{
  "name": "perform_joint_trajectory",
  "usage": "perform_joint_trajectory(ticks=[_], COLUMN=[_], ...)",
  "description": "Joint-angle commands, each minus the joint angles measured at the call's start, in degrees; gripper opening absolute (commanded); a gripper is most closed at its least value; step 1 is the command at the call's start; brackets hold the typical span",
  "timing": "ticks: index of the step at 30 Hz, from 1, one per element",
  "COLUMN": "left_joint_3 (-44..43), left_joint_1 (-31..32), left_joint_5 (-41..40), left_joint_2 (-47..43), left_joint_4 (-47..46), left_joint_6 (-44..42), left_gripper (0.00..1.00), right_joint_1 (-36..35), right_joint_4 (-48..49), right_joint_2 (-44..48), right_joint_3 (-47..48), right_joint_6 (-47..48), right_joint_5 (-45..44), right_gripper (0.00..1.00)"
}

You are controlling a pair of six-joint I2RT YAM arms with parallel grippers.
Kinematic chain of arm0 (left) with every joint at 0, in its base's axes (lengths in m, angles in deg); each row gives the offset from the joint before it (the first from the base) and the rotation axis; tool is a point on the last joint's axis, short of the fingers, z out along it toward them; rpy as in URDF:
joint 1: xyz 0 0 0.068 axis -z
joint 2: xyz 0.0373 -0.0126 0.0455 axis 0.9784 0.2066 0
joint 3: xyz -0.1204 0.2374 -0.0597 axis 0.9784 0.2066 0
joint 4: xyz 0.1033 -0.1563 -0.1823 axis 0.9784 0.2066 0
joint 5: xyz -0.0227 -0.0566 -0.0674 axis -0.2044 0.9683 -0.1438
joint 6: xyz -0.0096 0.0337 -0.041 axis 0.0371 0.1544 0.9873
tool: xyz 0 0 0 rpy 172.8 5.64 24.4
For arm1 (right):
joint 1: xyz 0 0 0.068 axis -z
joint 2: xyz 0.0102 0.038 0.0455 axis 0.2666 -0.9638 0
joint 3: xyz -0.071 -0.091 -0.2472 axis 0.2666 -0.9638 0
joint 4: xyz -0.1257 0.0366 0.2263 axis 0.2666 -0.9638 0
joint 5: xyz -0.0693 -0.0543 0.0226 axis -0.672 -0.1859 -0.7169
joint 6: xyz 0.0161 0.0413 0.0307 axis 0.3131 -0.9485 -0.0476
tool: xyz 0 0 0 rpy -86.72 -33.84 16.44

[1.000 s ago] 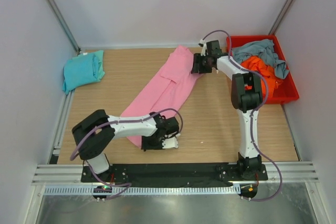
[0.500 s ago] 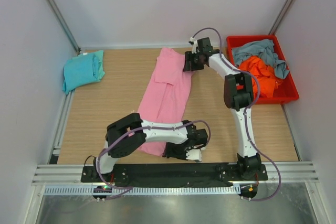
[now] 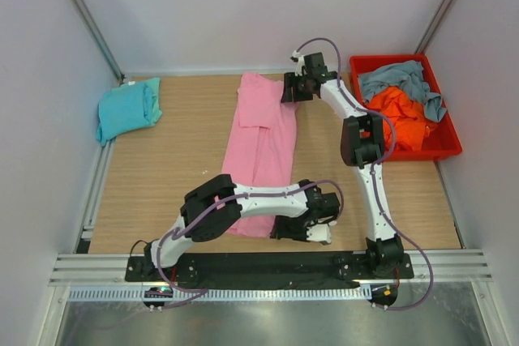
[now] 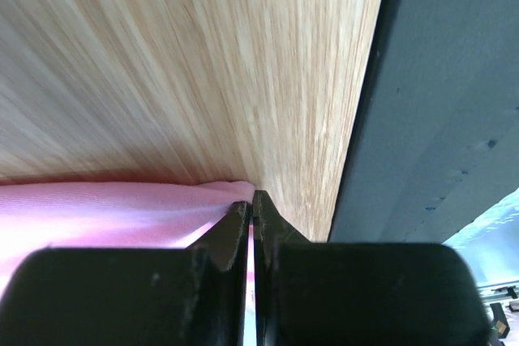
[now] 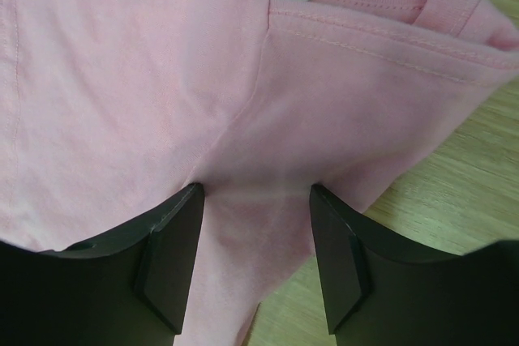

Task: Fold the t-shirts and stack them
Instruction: Fold the tshirt

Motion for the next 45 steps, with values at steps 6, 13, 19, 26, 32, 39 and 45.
perform_joint_trajectory(ticks=[6, 13, 19, 26, 32, 39, 45], left_joint_3=[-9.65, -16.08, -12.5, 1.31, 9.81, 35.74, 50.52], left_joint_1=[0.91, 2.23, 2.85, 0.4, -16.61, -43.62, -54.89], left_joint_5=[0.64, -2.7, -2.1, -5.1, 2.54, 18.18, 25.76], left_joint_2=[6.44, 8.65, -3.69, -27.53, -35.2, -44.34, -48.83], left_joint_4=[-3.39, -1.9, -4.26, -10.26, -13.75, -32.55, -42.23], left_joint_6=[-1.61, -1.52, 2.42, 9.98, 23.21, 47.24, 57.78], left_gripper=[0.01, 0.21, 0.74, 1.0, 1.0, 0.86, 0.79], right_joint_1=[1.11, 4.45, 7.27, 9.56, 9.64, 11.31, 12.98], right_joint_4=[1.86, 3.8, 4.75, 12.32, 5.31, 6.6, 12.4], right_joint_2=[0.34, 6.22, 24.56, 55.42, 66.25, 69.07, 69.95], right_joint_3=[4.61, 1.19, -11.53, -46.3, -65.66, -85.2, -98.38], right_joint_6=[-0.19, -1.77, 0.16, -1.94, -8.54, -17.14, -28.57], right_joint_5=[2.39, 5.02, 3.63, -0.78, 10.96, 24.7, 31.39], right_gripper=[0.61, 0.62, 0.63, 0.64, 0.64, 0.66, 0.68])
